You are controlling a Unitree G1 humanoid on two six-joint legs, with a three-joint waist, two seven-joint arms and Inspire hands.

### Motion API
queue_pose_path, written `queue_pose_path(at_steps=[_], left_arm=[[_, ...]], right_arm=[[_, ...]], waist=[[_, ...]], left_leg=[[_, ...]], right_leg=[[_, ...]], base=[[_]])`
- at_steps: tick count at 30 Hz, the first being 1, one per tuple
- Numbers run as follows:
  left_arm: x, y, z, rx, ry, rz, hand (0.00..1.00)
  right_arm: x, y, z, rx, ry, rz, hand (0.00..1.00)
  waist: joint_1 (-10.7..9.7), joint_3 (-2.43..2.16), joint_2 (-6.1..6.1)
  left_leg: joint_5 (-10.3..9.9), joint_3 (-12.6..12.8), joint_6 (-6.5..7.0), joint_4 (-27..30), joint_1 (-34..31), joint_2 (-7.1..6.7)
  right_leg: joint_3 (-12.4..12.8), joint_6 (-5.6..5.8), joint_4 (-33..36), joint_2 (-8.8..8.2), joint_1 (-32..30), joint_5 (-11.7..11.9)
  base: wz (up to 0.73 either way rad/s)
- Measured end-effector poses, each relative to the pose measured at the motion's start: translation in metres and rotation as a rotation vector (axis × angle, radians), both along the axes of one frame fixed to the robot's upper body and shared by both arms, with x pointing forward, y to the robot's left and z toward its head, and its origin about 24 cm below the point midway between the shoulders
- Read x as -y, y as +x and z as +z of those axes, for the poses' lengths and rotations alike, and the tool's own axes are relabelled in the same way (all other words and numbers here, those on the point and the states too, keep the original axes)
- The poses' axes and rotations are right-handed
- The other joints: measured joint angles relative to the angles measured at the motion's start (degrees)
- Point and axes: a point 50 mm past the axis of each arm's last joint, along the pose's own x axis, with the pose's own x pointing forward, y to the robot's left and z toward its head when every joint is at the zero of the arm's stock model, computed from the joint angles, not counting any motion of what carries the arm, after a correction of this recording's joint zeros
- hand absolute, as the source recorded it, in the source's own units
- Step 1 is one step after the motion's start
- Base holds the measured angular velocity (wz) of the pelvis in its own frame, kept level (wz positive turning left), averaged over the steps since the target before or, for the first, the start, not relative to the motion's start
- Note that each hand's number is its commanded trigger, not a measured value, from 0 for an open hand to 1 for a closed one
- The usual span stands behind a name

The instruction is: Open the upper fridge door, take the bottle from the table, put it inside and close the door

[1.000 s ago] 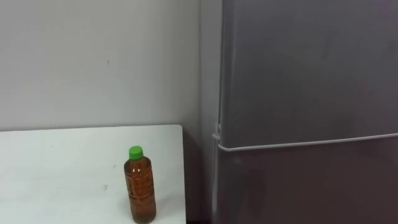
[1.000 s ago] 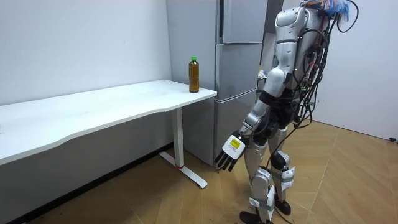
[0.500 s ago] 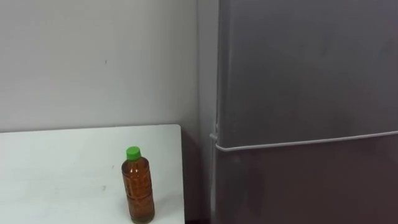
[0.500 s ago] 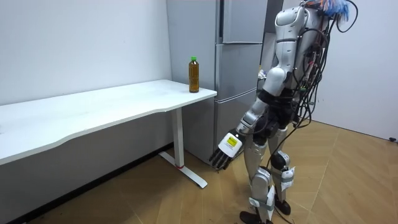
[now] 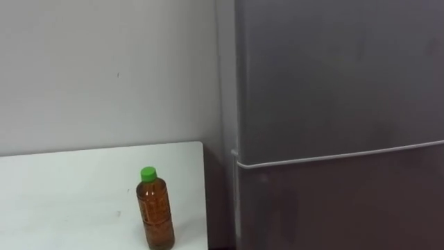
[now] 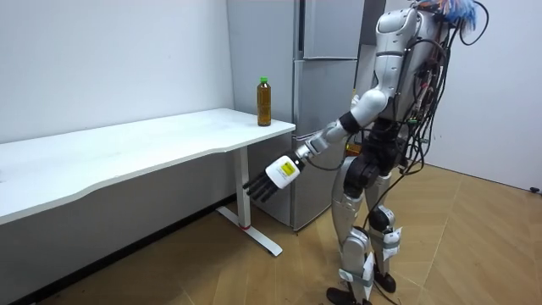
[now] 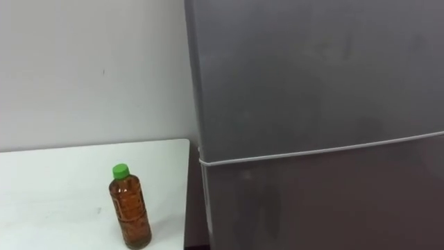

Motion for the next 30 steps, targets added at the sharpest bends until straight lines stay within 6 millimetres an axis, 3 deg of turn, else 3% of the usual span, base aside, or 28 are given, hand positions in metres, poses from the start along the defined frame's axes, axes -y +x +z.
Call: queue_pose_path(at_steps=[13,19,30], left_arm=[[-0.006,0.034,0.042,0.263,0.022,0.069,0.00],[-0.008,0.047,0.064,0.372,0.053,0.054,0.00],[-0.023,0.062,0.139,0.683,0.189,0.119,0.00]], right_arm=[[0.005,-0.009,0.000,-0.013,-0.013,-0.059,0.00],[0.004,-0.011,0.000,-0.019,-0.015,-0.062,0.00],[0.002,-0.014,0.001,-0.013,-0.015,-0.059,0.00]], waist=[[0.40,0.36,0.80],[1.26,0.17,0.34],[1.53,-0.12,-0.30]], left_leg=[[-0.12,0.15,-0.19,-1.05,1.64,0.23],[-0.12,-0.02,-0.18,-0.70,1.47,0.27],[-0.10,-0.21,-0.17,-0.15,1.06,0.16]], right_leg=[[0.61,0.01,0.72,0.29,1.01,0.00],[0.68,0.00,0.72,0.29,0.98,0.00],[2.14,-0.14,-0.16,0.54,0.84,0.04]], base=[[-0.02],[-0.01],[0.00]])
